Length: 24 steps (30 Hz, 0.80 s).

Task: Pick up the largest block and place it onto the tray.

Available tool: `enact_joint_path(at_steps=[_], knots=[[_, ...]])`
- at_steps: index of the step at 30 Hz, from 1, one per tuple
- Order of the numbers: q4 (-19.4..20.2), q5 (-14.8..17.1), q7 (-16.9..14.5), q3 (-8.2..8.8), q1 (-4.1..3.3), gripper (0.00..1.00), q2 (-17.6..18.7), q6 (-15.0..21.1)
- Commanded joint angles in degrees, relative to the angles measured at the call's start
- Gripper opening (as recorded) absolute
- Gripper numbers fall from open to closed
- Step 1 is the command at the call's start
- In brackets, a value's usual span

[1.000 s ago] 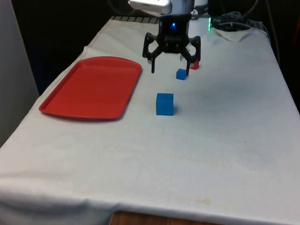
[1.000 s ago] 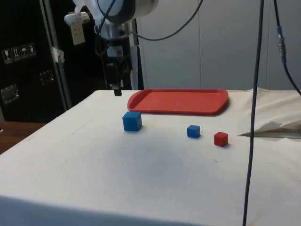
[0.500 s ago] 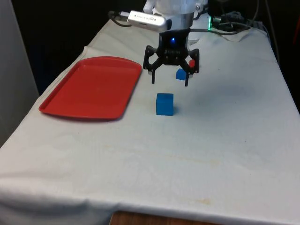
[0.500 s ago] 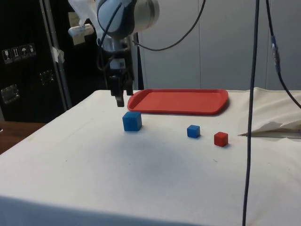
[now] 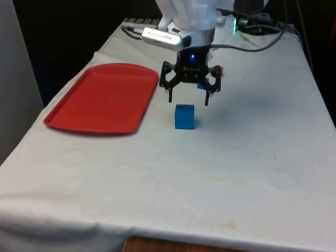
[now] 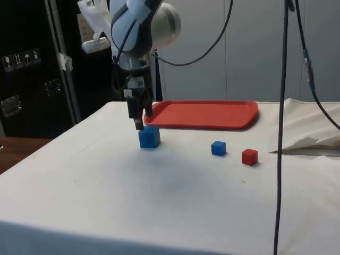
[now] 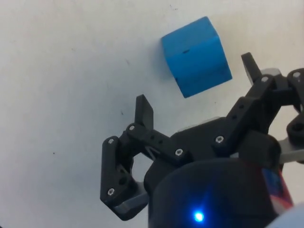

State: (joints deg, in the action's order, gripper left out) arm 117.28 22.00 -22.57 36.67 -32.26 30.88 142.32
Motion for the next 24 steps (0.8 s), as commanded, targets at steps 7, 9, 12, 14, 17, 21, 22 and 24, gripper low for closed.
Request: enact_joint_path(at_steps=[7,9,12,14,17,21,22,24], knots=[[0.1,2.6,-2.2,-0.8,0.52,1.0,1.7,1.8],[0.1,3.0,-2.5,-0.86,0.57,1.0,2.2,2.1],[0.0,4.1,-3.3,-0.92,0.63,1.0,3.2,2.6],[-0.1,4.6,-3.8,-0.86,0.57,1.0,3.7,2.8],[-0.2,5.0,-4.2,-0.86,0.57,1.0,4.1,2.9],[-0.3,5.7,-4.7,-0.8,0.52,1.0,4.9,3.1],[-0.3,5.8,-4.8,-0.74,0.46,1.0,5.2,3.2],[-0.3,5.8,-4.7,-0.69,0.4,1.0,5.4,3.2]])
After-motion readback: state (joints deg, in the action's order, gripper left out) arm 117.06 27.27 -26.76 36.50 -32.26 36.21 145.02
